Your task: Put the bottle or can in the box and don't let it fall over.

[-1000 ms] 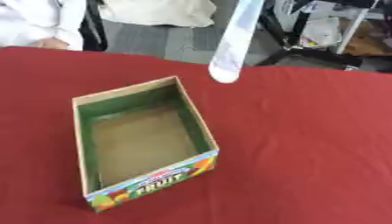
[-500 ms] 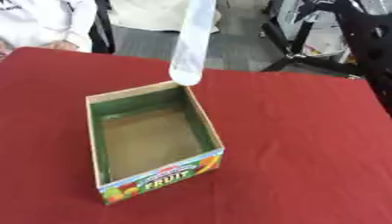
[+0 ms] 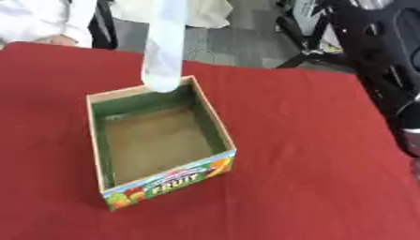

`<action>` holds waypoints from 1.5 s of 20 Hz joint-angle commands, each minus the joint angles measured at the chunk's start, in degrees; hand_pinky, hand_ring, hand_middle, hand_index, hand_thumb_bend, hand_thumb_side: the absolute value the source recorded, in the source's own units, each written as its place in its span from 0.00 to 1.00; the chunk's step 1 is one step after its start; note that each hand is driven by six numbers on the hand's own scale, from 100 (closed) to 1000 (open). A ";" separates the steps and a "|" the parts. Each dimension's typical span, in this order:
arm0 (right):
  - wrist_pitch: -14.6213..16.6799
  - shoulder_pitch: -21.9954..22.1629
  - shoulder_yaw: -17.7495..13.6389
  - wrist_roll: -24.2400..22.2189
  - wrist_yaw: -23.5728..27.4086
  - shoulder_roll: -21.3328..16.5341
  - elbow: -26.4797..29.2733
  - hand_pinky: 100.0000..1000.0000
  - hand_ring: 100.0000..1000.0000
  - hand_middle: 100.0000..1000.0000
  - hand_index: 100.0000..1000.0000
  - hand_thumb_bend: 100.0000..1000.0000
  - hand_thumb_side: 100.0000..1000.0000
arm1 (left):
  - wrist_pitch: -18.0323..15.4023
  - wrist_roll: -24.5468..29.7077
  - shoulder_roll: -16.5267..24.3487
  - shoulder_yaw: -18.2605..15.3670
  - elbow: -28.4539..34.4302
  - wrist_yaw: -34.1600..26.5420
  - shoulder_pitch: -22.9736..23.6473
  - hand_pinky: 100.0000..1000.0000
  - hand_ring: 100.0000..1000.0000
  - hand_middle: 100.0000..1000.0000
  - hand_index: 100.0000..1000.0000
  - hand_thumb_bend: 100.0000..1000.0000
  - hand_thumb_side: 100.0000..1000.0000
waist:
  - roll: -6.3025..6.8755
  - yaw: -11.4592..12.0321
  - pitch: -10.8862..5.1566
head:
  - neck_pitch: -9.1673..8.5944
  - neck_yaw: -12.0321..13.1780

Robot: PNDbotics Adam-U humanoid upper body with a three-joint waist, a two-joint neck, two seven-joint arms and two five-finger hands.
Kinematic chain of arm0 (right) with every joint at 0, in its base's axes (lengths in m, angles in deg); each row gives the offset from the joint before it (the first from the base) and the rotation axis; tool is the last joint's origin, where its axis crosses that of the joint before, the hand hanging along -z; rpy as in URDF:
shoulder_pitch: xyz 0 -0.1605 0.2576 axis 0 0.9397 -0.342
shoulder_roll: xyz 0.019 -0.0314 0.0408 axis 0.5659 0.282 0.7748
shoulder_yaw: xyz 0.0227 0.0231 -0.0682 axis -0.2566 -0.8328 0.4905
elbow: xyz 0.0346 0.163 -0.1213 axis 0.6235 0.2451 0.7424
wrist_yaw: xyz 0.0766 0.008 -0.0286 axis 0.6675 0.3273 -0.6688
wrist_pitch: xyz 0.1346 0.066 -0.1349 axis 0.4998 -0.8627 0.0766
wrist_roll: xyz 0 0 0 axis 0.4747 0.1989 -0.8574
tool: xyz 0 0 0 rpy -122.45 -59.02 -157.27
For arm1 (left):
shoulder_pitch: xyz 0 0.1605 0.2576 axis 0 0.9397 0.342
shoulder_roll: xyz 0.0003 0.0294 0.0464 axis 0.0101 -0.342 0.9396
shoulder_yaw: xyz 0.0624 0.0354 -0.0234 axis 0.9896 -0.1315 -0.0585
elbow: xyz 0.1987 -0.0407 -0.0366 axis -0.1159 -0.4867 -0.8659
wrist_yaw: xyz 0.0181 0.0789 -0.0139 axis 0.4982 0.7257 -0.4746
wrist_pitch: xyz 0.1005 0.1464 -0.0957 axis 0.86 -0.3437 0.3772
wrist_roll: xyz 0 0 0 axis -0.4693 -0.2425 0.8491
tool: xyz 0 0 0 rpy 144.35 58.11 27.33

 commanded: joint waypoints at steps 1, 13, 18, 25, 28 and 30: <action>-0.29 -0.40 -0.11 0.51 1.02 -0.08 1.66 0.53 0.22 0.28 0.32 0.00 0.00 | 0.05 -0.09 0.54 -0.53 1.15 -0.10 -0.52 0.72 0.60 0.61 0.69 0.00 0.72 | 0.37 0.66 -0.79 | -0.63 -0.75; 1.20 5.53 2.96 3.61 0.59 3.66 2.26 0.59 0.29 0.36 0.40 0.00 0.00 | 0.23 -0.09 -0.78 -0.74 1.19 0.36 -0.99 0.72 0.60 0.61 0.69 0.00 0.73 | 0.29 2.12 1.38 | -1.39 -2.54; 1.31 6.92 4.09 4.24 -0.36 4.66 2.45 0.68 0.45 0.51 0.56 0.00 0.00 | 0.17 -0.05 -0.96 -0.75 1.19 0.42 -1.02 0.72 0.60 0.61 0.69 0.00 0.73 | 0.51 2.24 1.74 | -1.74 -2.91; 1.88 7.31 2.96 3.84 -4.74 4.40 1.90 0.79 0.82 0.83 0.83 0.00 0.00 | 0.16 0.00 -1.02 -0.80 1.11 0.49 -0.51 0.72 0.60 0.61 0.69 0.00 0.73 | 1.08 1.93 1.60 | -2.48 -2.96; 1.81 6.86 1.46 6.33 -4.07 3.21 2.56 0.77 0.79 0.80 0.80 0.00 0.00 | 0.12 0.06 -0.87 -0.81 1.06 0.52 -0.25 0.72 0.60 0.61 0.69 0.00 0.73 | 1.16 1.49 1.27 | -2.09 -2.78; 1.31 6.89 -0.13 8.14 -2.58 1.36 4.22 0.76 0.77 0.78 0.78 0.00 0.00 | 0.07 -0.03 -0.69 -0.94 1.02 0.57 0.07 0.72 0.59 0.61 0.69 0.00 0.73 | 1.25 0.94 0.96 | -1.64 -2.19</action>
